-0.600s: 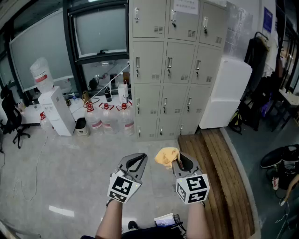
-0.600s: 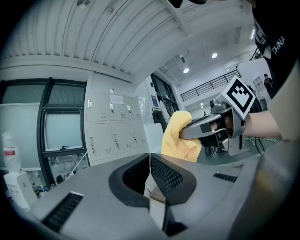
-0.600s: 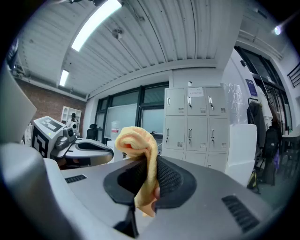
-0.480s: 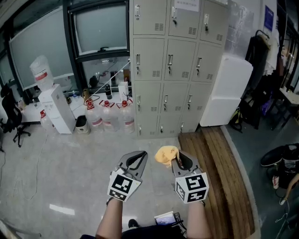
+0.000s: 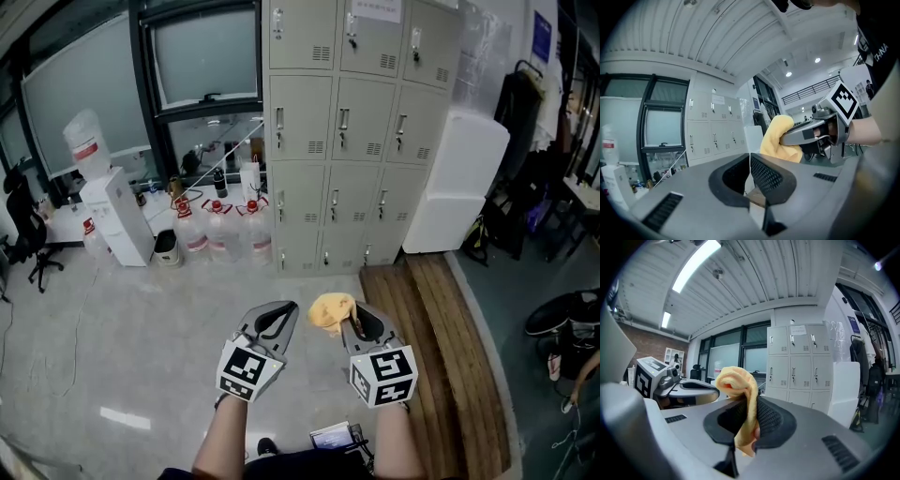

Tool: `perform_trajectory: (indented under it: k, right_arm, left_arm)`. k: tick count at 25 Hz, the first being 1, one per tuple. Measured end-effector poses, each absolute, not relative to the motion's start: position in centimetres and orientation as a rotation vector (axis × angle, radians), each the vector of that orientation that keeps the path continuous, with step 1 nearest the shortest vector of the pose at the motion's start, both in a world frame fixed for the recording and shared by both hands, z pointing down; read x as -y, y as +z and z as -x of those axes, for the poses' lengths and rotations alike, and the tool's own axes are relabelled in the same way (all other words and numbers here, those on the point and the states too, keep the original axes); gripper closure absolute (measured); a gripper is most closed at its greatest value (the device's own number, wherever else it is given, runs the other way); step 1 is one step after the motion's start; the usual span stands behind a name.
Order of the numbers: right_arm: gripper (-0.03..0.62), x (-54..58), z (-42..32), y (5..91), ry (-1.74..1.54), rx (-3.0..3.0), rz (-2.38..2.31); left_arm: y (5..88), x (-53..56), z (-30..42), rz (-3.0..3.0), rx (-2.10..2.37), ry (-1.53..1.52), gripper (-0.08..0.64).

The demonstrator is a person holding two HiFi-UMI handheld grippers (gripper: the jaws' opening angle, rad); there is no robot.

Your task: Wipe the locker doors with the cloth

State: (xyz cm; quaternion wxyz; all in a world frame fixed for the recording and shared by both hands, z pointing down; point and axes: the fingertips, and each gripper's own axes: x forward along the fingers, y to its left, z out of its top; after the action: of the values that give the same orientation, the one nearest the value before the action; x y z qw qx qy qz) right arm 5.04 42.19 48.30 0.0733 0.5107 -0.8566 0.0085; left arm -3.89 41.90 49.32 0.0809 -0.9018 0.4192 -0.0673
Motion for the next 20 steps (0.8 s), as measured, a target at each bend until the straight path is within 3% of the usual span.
perform_trajectory:
  k: [20]
  right_arm:
    - [0.522, -42.8, -7.7, 48.9, 0.065, 2.581, -1.547]
  left_arm:
    - [50.3, -42.3, 0.7, 2.669, -1.202, -0.292, 0.535]
